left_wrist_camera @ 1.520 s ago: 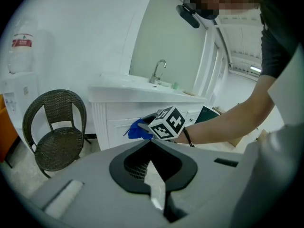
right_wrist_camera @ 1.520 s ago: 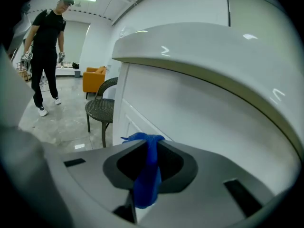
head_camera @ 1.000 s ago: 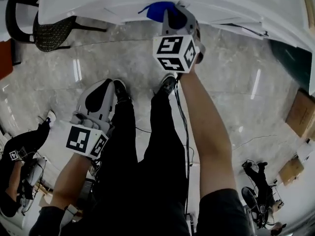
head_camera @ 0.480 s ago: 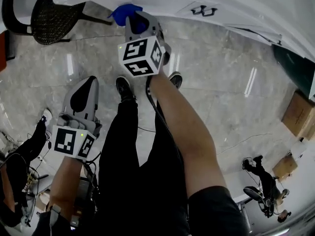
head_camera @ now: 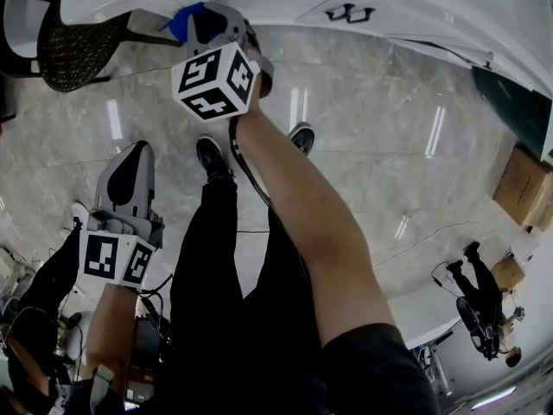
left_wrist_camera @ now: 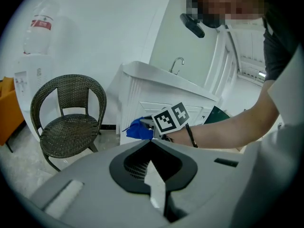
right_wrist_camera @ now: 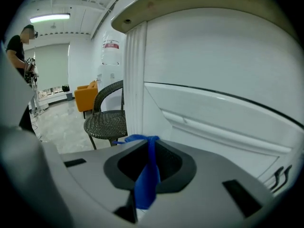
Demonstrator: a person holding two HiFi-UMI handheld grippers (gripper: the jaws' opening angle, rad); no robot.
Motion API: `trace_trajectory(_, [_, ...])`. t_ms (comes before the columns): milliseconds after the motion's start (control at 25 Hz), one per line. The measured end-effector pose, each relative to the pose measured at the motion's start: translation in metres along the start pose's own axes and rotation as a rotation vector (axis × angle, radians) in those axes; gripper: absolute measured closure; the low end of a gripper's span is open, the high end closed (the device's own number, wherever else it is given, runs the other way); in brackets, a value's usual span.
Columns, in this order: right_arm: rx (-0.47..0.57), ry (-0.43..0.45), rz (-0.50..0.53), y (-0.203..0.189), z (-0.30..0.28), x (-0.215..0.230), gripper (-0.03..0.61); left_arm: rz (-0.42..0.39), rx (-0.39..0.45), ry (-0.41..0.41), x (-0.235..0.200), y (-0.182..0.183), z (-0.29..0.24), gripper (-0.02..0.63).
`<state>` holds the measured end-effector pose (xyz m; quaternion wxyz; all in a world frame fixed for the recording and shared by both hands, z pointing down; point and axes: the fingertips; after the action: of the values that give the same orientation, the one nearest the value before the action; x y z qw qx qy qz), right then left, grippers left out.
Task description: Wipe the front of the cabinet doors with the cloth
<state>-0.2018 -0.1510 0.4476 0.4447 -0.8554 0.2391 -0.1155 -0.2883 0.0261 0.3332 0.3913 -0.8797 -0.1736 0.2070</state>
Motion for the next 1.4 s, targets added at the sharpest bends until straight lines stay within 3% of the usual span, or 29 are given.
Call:
trace_trajectory(560, [-0.011,-0.114,-0.022,-0.049,0.051,0.106,0.540,-0.013,-0.029,-0.080,0.087,-0.008,-0.048,0.615])
trace_trajectory(840, [-0.044,-0.217,-0.108,-0.078,0.086,0.158,0.543,-0.054,-0.033,-0.106,0.125,-0.005,-0.070,0.615])
trace_trajectory(1120, [-0.036,-0.219,-0.144,-0.084,0.109,0.152,0.543,-0.054,-0.030,-0.140,0.156,-0.004,-0.060,0.615])
trace_trajectory(1400, [-0.023,-0.261,-0.337,-0.098,0.108,0.140,0.543,-0.031,-0.019,-0.138,0.130,-0.021,-0.042,0.615])
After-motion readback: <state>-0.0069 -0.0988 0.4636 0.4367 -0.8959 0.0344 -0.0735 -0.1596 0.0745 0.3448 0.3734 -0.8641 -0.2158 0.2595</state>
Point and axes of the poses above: the fingertips, and each gripper's own axes: z backward along the fingers, x to its right, y out of its top, and after that the axes turned 3 degrees about y, right-handed
